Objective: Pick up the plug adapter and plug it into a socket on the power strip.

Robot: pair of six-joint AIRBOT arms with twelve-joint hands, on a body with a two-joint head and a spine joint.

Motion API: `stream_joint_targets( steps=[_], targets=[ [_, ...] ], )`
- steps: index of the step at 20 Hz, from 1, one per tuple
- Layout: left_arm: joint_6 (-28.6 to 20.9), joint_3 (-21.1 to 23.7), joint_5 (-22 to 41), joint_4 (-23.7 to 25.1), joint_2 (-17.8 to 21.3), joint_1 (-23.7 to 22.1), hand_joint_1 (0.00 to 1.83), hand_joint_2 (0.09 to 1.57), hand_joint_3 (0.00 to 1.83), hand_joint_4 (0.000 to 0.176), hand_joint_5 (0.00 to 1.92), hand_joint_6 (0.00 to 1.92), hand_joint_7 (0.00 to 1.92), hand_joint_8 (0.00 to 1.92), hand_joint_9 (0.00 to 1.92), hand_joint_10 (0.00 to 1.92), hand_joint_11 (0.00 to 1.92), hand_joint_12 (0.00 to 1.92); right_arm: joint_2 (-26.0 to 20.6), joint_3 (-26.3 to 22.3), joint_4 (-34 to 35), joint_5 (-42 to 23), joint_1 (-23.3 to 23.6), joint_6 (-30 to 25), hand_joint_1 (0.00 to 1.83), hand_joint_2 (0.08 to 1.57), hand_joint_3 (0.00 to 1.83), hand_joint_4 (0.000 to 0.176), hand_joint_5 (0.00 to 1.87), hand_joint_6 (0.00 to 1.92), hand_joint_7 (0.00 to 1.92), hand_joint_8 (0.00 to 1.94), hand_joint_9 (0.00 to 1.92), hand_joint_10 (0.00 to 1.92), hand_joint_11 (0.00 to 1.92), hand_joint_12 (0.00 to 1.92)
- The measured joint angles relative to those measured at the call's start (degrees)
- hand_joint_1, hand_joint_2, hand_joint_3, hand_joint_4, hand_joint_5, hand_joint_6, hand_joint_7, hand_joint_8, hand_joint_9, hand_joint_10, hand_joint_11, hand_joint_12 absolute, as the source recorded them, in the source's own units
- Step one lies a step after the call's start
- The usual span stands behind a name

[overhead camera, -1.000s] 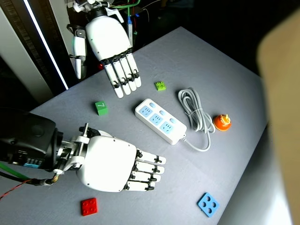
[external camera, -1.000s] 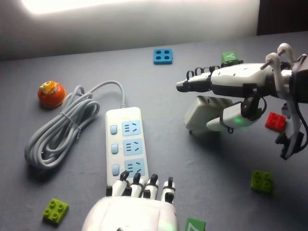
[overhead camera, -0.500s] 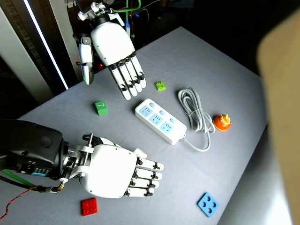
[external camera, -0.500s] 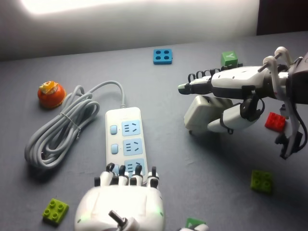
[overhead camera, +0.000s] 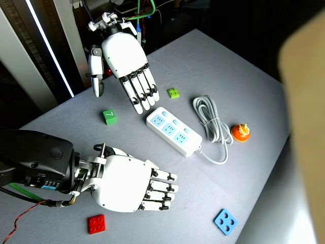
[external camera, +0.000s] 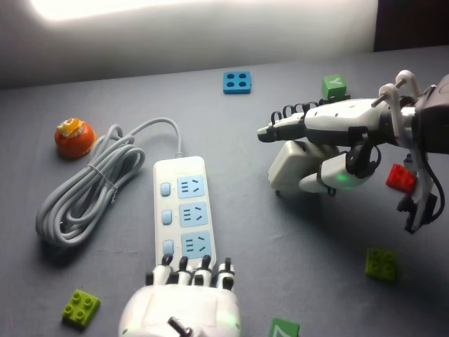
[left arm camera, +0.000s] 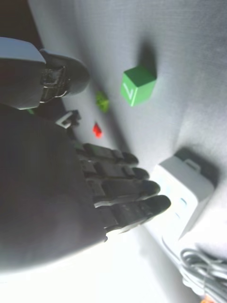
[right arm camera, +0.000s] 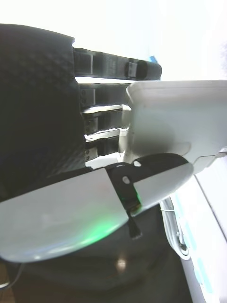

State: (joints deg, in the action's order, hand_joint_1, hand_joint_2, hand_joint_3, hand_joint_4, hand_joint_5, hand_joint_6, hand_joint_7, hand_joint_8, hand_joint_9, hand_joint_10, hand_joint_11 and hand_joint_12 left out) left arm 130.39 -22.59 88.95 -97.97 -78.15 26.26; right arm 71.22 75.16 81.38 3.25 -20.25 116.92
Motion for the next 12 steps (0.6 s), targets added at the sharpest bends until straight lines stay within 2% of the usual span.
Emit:
stream_joint_targets(
  steps=[6, 10, 12],
  targets=[
    [0.00, -2.38, -1.79, 1.29, -1.40, 0.37, 0.03, 1.21, 0.00, 0.000, 0.02, 0.00, 0.06, 0.00, 0.09, 0.00, 0.00, 0.34, 0.11, 0.00, 0.00, -0.02, -0.02, -0.04, 1.05, 1.23, 0.00, 0.000, 0.10, 0.00, 0.05, 0.00, 0.09, 0.00, 0.00, 0.37],
    [0.00, -3.08, -2.60, 1.31, -1.38, 1.07, 0.03, 1.22, 0.00, 0.000, 0.00, 0.00, 0.04, 0.00, 0.07, 0.00, 0.00, 0.29, 0.11, 0.00, 0.02, -0.11, -0.02, -0.07, 1.18, 1.19, 0.00, 0.000, 0.41, 0.02, 0.32, 0.02, 0.29, 0.01, 0.00, 0.81],
    [0.00, -3.37, -2.67, 1.09, -1.38, 1.05, 0.04, 1.21, 0.00, 0.000, 0.02, 0.00, 0.07, 0.01, 0.10, 0.01, 0.00, 0.33, 0.11, 0.00, 0.02, -0.15, -0.02, -0.07, 1.23, 1.18, 0.00, 0.000, 0.57, 0.02, 0.47, 0.01, 0.43, 0.02, 0.04, 0.98]
  ],
)
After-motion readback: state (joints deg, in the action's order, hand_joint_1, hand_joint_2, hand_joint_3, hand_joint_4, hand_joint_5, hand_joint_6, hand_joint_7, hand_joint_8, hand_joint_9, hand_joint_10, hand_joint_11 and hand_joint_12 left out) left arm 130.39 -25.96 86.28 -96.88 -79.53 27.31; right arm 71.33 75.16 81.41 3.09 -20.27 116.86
